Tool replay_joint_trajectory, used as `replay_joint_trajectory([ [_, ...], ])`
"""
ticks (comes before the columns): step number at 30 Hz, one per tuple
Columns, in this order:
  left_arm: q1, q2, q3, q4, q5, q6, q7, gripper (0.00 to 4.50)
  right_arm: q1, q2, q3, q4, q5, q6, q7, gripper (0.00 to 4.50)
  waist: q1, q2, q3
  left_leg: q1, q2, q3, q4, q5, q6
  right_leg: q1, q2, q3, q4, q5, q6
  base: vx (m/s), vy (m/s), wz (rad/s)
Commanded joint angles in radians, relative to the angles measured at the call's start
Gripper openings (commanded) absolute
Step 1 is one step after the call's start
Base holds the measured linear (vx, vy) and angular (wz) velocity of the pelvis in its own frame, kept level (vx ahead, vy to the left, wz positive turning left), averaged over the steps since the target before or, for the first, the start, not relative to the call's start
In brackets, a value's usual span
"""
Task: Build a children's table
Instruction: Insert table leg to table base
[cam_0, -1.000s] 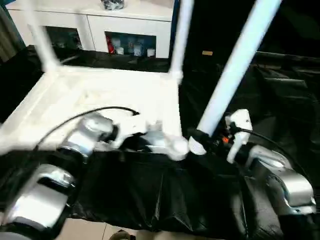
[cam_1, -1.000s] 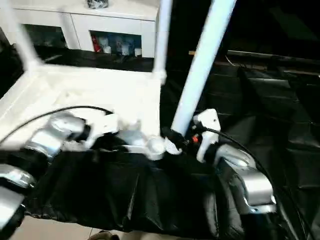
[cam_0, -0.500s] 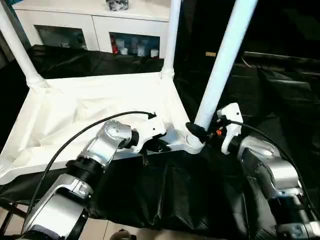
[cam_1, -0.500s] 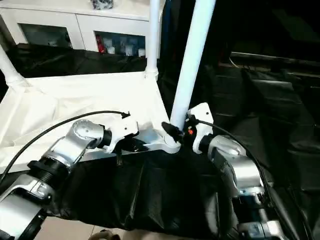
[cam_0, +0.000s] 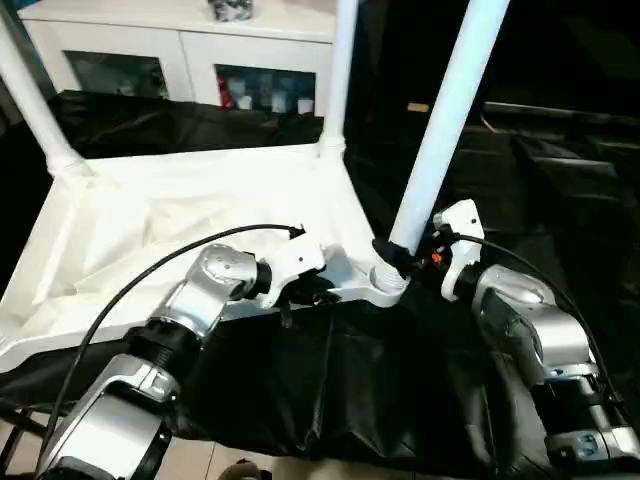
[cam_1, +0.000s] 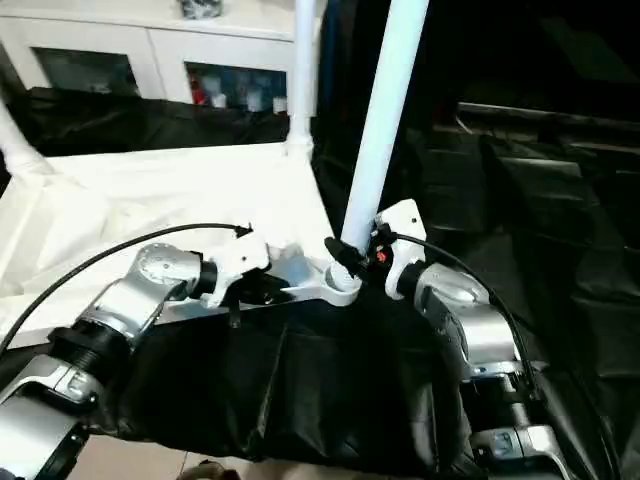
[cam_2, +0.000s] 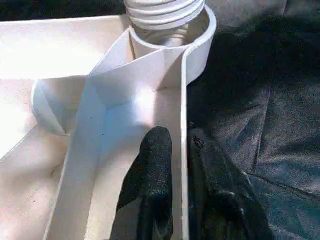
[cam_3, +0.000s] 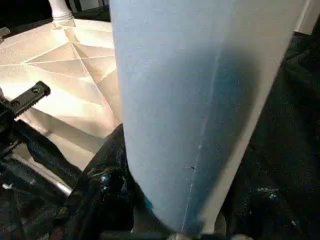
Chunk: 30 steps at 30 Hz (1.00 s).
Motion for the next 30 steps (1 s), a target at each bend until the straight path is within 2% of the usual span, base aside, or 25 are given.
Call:
replay_joint_trajectory([
  [1,0.012,0.005,0.007,0.023,-0.002,0.000,-0.008,0.35,-0.016,0.000,-0.015,0.006,0.011,-0.019,0.009,1.90,0.002,-0.010,-0.069,0.020,0.055,-0.017,-0.064,-0.095,0.058,0.046,-0.076,0.042,-0.072,0.056,-0.269,0.000,0.000,0.00],
  [4,0.010,0.003,0.008,0.037,-0.009,-0.006,-0.019,0.09,-0.028,0.006,-0.012,0.032,0.012,-0.016,0.020,1.90,0.002,-0.010,-0.068,0.019,0.056,-0.017,-0.064,-0.089,0.065,0.045,-0.076,0.042,-0.071,0.067,-0.271,0.000,0.000,0.00],
  [6,0.011,0.004,0.005,0.040,-0.012,-0.006,-0.027,0.00,-0.032,0.007,-0.008,0.046,0.010,-0.016,0.028,1.90,0.001,-0.011,-0.067,0.020,0.056,-0.017,-0.065,-0.104,0.062,0.044,-0.077,0.041,-0.074,0.044,-0.271,0.000,0.000,0.00],
  [10,0.024,0.006,0.002,0.023,-0.024,0.009,-0.051,0.00,-0.043,0.012,0.002,0.068,0.009,-0.006,0.047,1.90,0.000,-0.014,-0.067,0.020,0.056,-0.016,-0.065,-0.101,0.061,0.044,-0.077,0.042,-0.074,0.036,-0.271,0.000,0.000,0.00],
  [15,0.032,0.000,0.015,0.017,-0.034,-0.001,-0.047,0.00,-0.052,0.014,0.012,0.093,0.005,0.001,0.067,1.90,0.001,-0.019,-0.068,0.019,0.056,-0.015,-0.063,-0.076,0.080,0.044,-0.077,0.042,-0.071,0.063,-0.271,0.000,0.000,0.00],
  [20,0.032,-0.005,0.026,0.020,-0.041,-0.006,-0.036,0.00,-0.051,-0.002,0.041,0.093,-0.012,0.028,0.097,1.90,-0.001,-0.025,-0.064,0.019,0.057,-0.015,-0.066,-0.094,0.075,0.042,-0.077,0.042,-0.076,-0.002,-0.259,0.000,0.000,0.00],
  [30,0.027,0.005,0.028,0.014,-0.046,-0.007,-0.060,0.00,-0.042,-0.023,0.036,0.087,-0.026,0.025,0.112,1.90,-0.002,-0.023,-0.063,0.020,0.057,-0.014,-0.067,-0.104,0.065,0.040,-0.077,0.044,-0.080,-0.018,-0.249,0.000,0.000,0.00],
])
